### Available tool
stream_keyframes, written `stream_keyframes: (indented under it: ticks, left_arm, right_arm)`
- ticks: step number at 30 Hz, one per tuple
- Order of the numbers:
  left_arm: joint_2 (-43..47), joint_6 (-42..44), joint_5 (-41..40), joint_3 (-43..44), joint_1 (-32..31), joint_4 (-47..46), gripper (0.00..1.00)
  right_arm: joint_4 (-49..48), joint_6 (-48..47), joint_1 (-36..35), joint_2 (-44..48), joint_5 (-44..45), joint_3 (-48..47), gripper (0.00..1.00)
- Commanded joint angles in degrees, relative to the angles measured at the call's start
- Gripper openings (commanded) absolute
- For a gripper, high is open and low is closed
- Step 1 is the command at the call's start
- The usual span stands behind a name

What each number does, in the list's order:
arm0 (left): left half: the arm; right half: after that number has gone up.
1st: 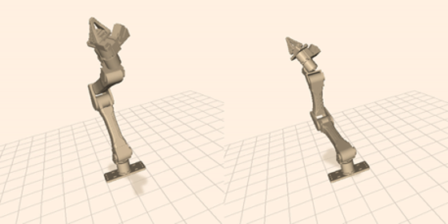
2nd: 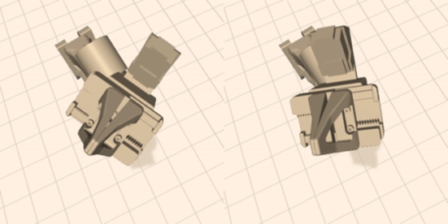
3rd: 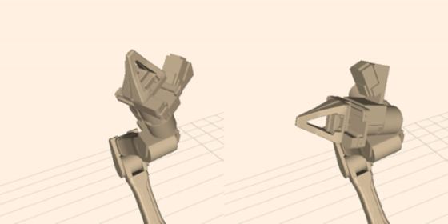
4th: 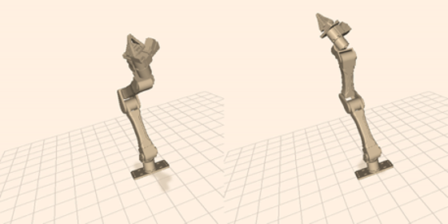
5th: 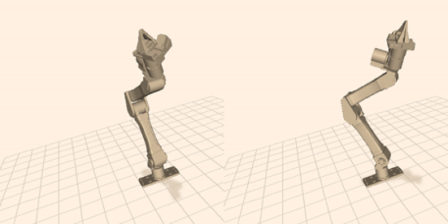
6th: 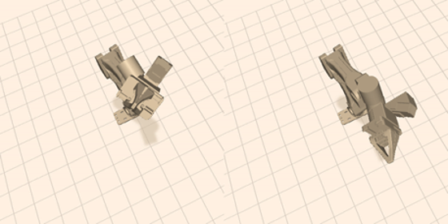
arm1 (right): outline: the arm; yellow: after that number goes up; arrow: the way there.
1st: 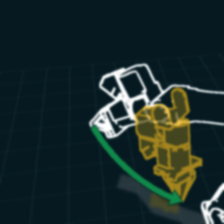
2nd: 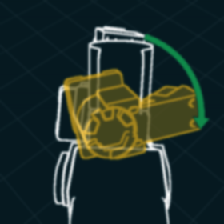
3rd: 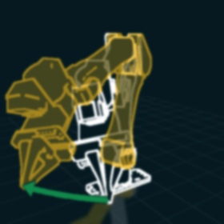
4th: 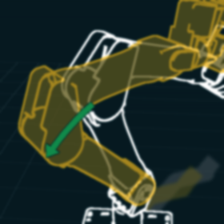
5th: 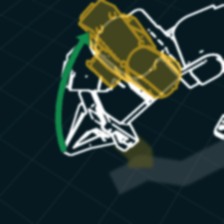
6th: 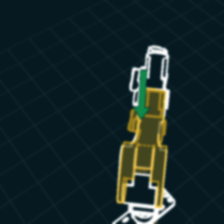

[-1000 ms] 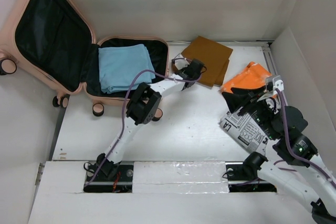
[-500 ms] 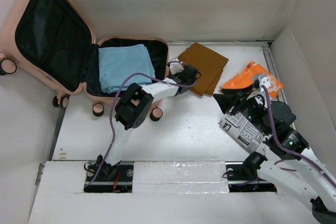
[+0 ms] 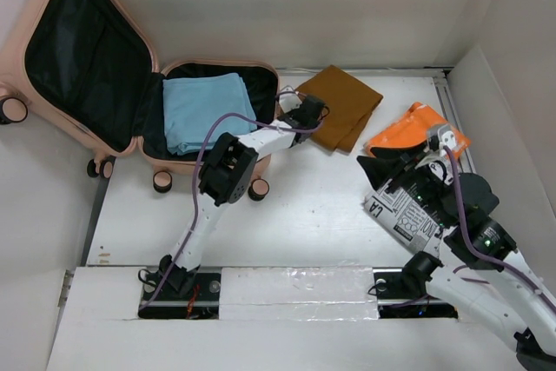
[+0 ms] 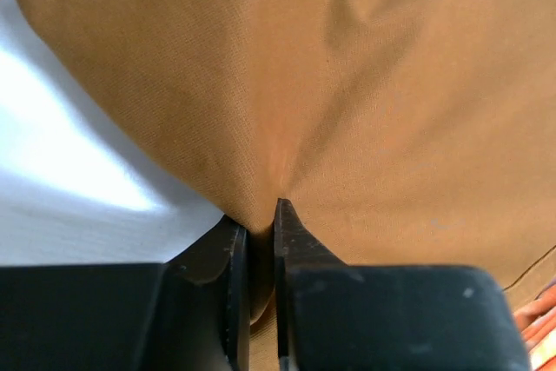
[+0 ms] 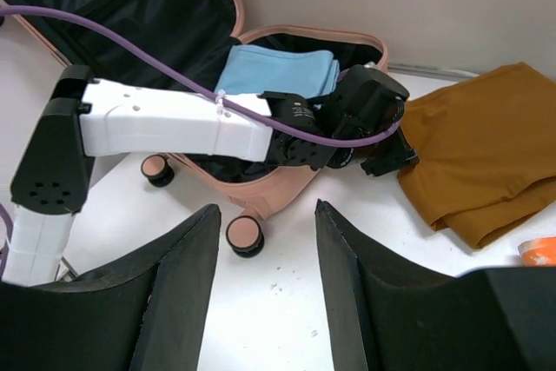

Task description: Pack the luggage

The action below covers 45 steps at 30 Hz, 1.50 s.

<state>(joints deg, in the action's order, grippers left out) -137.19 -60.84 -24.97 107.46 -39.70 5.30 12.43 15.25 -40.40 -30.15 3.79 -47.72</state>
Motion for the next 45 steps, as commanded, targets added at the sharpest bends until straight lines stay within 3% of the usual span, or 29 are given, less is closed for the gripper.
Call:
stream_keyframes:
  ticks: [1,8,15,19,23,27,33,40,45]
  left_arm:
    - [-1.77,4.31,2.03,2.40,0.86,0.07,0.00]
    - [1.39,24.08,9.65,15.05,-0.29,0.58,0.00]
    - [11.32,41.21,21.71,15.41,3.40,5.94,0.00]
    - [17.46,48.16,21.63,16.29,6.55,9.99,0.00]
    - [22.03,49.33,27.51,16.29,11.82,11.14,0.00]
    - [25.56,49.33,28.22,14.10,18.07,12.37,0.00]
    - [32.84,46.78,28.93,1.98,29.22,11.14,0.00]
    - [35.58,45.46,26.65,-11.73,39.95,8.94,0.00]
    - [34.71,45.46,18.75,-16.84,43.21,8.15,0.00]
  right_arm:
    - [-1.88,0.22,0.32,1.76,-1.07,-0.18,0.54]
    - [-1.88,0.22,0.32,1.24,-1.68,-0.18,0.54]
    - [-3.63,-0.30,0.32,1.24,-1.68,-0.18,0.54]
    - [-4.25,-0.30,0.32,0.01,-3.08,-0.18,0.54]
    - [-5.39,-0.83,0.32,-1.14,-3.62,-0.70,0.54]
    - [-5.39,-0.83,0.32,-1.14,-4.23,-0.70,0.54]
    - [-5.39,-0.83,0.32,-1.14,-4.23,-0.70,0.54]
    - [-5.92,-0.30,0.32,0.01,-4.85,1.32,0.54]
    - [-5.92,0.22,0.32,1.15,-5.46,2.99,0.54]
